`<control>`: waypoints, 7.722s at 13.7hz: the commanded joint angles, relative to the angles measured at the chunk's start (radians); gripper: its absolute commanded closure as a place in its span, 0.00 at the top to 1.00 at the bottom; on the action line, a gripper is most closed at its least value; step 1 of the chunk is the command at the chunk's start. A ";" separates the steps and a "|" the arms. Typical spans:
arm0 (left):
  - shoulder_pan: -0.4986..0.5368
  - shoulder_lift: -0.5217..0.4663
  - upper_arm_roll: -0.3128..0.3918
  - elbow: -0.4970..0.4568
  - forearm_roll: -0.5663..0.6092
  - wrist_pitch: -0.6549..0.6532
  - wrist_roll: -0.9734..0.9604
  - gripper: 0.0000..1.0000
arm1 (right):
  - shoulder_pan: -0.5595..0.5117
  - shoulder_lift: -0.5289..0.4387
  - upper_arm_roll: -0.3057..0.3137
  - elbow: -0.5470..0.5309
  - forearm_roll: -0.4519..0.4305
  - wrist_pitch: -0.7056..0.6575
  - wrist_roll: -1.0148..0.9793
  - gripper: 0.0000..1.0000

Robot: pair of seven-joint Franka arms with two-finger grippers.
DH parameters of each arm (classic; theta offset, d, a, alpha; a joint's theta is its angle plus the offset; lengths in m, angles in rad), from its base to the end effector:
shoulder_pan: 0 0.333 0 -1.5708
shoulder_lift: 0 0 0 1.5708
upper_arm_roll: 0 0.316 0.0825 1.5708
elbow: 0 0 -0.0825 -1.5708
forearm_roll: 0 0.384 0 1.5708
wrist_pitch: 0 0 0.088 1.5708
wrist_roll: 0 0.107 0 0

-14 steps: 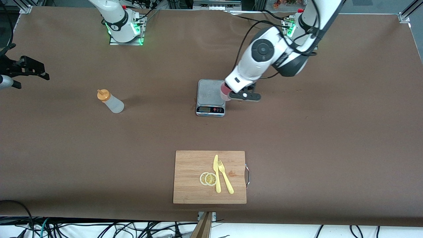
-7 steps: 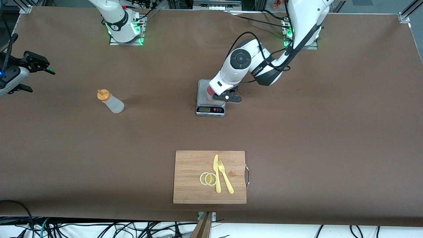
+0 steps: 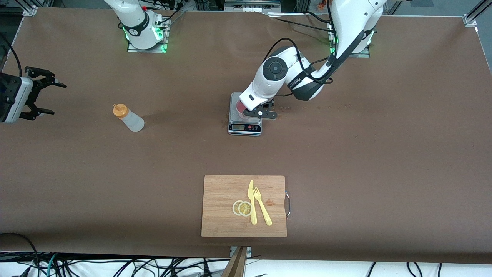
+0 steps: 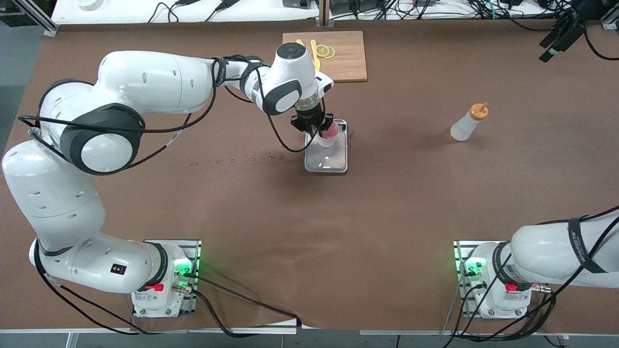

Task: Add sauce to pink cup with both arms
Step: 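Release the cup and raise the left gripper while the right gripper reaches the bottle, then grasp the white squeeze bottle with the right gripper, then lift and carry the bottle with the right gripper over the cup, then tilt the bottle nozzle into the pink cup with the right gripper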

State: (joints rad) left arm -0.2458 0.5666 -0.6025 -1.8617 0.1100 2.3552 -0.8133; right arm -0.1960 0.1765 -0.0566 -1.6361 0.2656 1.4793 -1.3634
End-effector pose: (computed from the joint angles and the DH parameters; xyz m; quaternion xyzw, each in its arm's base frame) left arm 0.4450 -0.4622 0.2623 0.9932 -0.0167 -0.0740 0.0888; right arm 0.5680 -0.1134 0.4916 -0.8365 -0.5070 0.0216 0.2066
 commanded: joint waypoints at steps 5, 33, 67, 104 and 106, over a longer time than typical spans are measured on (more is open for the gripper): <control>-0.007 -0.100 -0.008 0.165 0.010 -0.368 -0.026 1.00 | -0.108 0.165 -0.003 -0.004 0.149 -0.001 -0.483 1.00; 0.284 -0.619 0.509 0.137 -0.150 -0.768 0.709 1.00 | -0.072 0.442 -0.005 -0.257 0.468 0.131 -1.051 1.00; 0.286 -0.614 0.509 0.147 -0.150 -0.781 0.717 1.00 | 0.237 0.180 -0.146 -0.277 0.393 0.304 -0.682 0.16; 0.286 -0.614 0.509 0.147 -0.148 -0.784 0.717 1.00 | 1.052 0.294 -0.028 0.008 -0.407 0.187 0.670 0.17; 0.286 -0.614 0.509 0.147 -0.150 -0.783 0.717 1.00 | 1.061 0.314 -0.028 0.030 -0.407 0.179 0.670 0.17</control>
State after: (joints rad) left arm 0.0300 -0.0481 -0.0903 -1.7247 -0.0213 1.5825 -0.1261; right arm 0.8518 0.4650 -0.0893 -1.6649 -0.1206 1.7048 -0.7113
